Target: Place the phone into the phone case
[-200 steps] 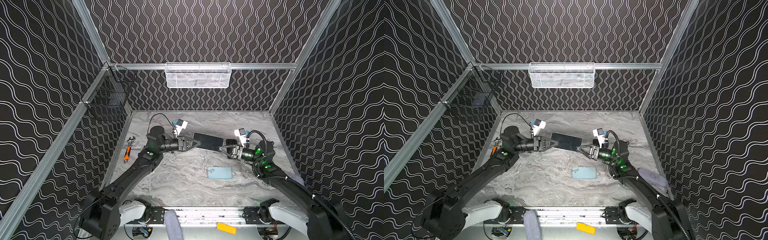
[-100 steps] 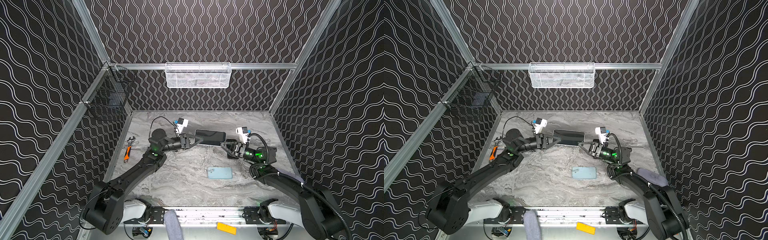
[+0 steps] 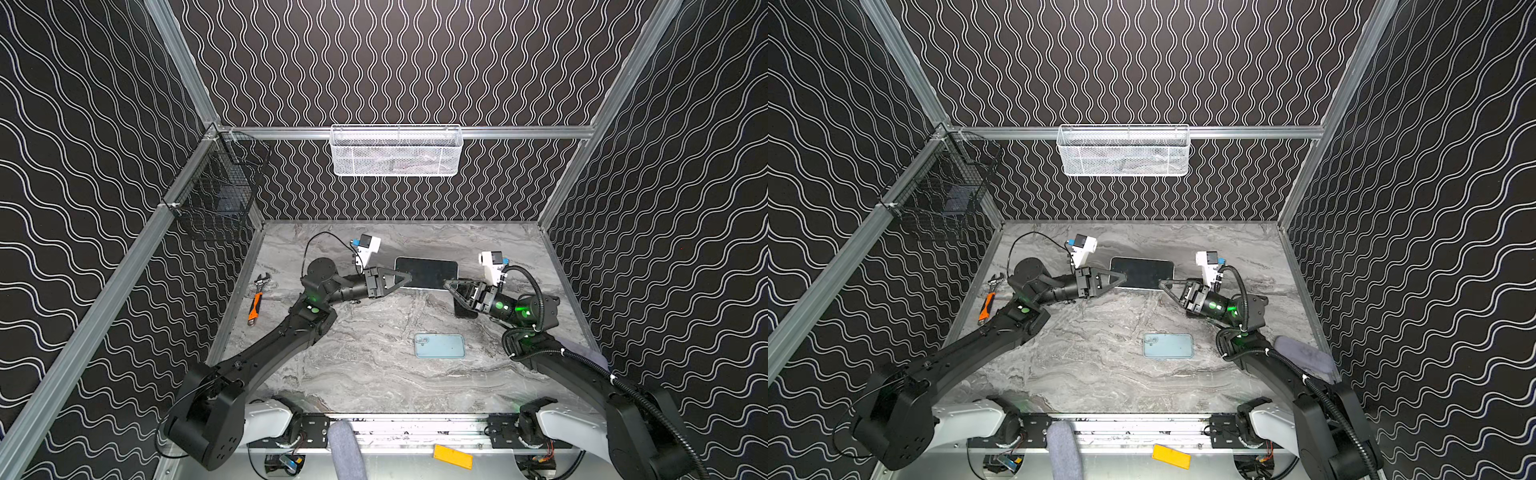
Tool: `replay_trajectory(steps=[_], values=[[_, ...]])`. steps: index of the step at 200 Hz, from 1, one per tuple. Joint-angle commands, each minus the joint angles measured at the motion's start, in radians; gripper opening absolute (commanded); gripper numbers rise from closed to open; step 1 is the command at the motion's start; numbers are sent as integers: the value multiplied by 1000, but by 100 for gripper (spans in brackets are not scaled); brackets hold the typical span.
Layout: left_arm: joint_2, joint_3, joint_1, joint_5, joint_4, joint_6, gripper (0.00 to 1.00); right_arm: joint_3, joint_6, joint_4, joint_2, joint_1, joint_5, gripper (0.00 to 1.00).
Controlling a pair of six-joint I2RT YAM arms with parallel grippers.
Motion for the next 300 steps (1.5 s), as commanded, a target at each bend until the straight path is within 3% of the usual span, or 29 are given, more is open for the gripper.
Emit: replay_trajectory(steps=[1, 42, 51, 77, 95, 111, 130, 172, 195, 217, 251, 300], values=[[23, 3, -10, -1, 49, -14, 0, 11, 22, 89, 9, 2, 7, 12], [29, 1, -14, -2, 59, -18, 0, 21, 19, 74, 4, 2, 10, 0], [23, 4, -14, -4, 43, -4, 5, 26, 7, 51, -4, 2, 11, 0], [-13, 22, -14, -31, -80, 76, 37, 34, -40, -46, -40, 1, 30, 0], [-55, 41, -14, -68, -212, 166, 65, 33, -79, -129, -77, 0, 46, 0], [-97, 57, -14, -105, -320, 237, 77, 26, -110, -201, -120, 0, 58, 0], [-159, 81, -14, -168, -469, 339, 84, 17, -168, -325, -191, -2, 82, 0], [-283, 89, -13, -402, -760, 508, 85, 62, -379, -784, -383, -2, 165, 0], [-323, 32, -14, -483, -825, 479, 85, 105, -479, -1048, -475, -2, 228, 0], [-315, -16, -39, -567, -929, 440, 80, 139, -548, -1268, -566, -3, 362, 0], [-201, 22, -216, -803, -1160, 464, 63, 197, -623, -1508, -639, -3, 582, 0], [70, 149, -467, -1035, -1264, 379, 60, 244, -676, -1708, -707, -3, 738, 0]])
